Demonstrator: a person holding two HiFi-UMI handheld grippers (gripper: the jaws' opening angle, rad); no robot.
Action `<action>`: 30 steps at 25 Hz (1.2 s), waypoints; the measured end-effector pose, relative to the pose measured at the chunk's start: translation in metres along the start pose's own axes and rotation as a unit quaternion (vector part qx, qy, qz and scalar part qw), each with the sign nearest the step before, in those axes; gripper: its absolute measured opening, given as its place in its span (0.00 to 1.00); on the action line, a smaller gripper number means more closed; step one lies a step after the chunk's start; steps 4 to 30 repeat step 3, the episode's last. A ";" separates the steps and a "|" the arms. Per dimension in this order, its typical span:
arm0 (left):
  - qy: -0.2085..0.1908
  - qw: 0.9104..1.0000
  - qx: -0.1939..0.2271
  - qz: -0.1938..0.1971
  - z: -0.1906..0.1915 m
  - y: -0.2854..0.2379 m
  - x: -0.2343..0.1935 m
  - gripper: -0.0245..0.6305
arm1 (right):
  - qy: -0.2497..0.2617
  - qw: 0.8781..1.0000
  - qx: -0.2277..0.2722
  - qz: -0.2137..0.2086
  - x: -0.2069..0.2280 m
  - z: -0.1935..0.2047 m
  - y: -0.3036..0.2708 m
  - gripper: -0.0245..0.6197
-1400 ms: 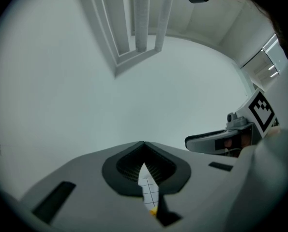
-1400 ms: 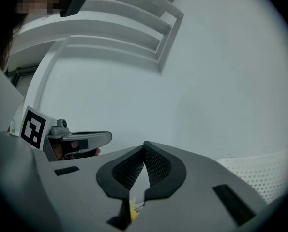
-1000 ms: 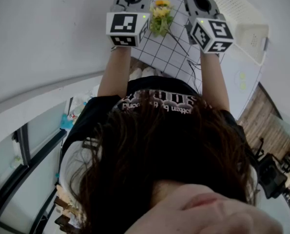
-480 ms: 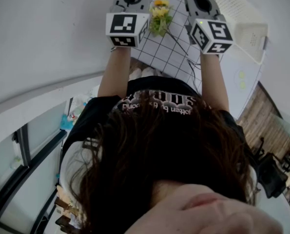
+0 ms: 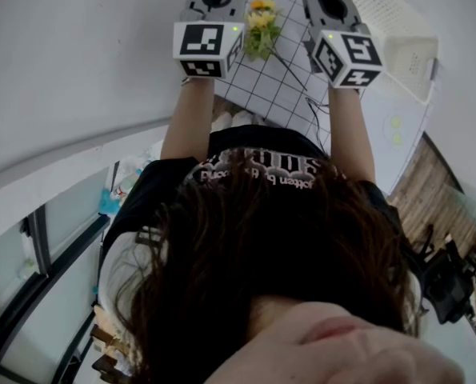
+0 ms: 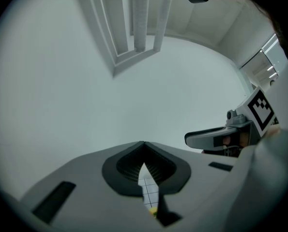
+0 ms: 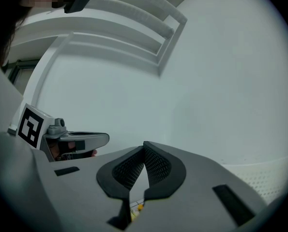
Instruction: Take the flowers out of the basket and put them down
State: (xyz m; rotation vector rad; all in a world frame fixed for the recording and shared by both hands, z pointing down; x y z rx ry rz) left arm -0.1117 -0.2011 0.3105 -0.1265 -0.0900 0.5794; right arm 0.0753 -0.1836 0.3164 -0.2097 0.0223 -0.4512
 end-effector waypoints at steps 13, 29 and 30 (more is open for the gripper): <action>-0.001 1.000 0.000 0.001 0.000 -0.002 0.001 0.04 | 0.000 1.000 -0.001 -0.001 0.001 0.001 0.000 0.07; -0.001 1.000 0.000 0.001 0.000 -0.002 0.001 0.04 | 0.000 1.000 -0.001 -0.001 0.001 0.001 0.000 0.07; -0.001 1.000 0.000 0.001 0.000 -0.002 0.001 0.04 | 0.000 1.000 -0.001 -0.001 0.001 0.001 0.000 0.07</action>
Point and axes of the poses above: the fingertips, and each gripper's own axes: y backward along the fingers, x to its right, z out of its underside, the point moved 8 cm from there along y, backward along the fingers, and after that the axes turned 11 degrees about -x, right-handed, at the moved point
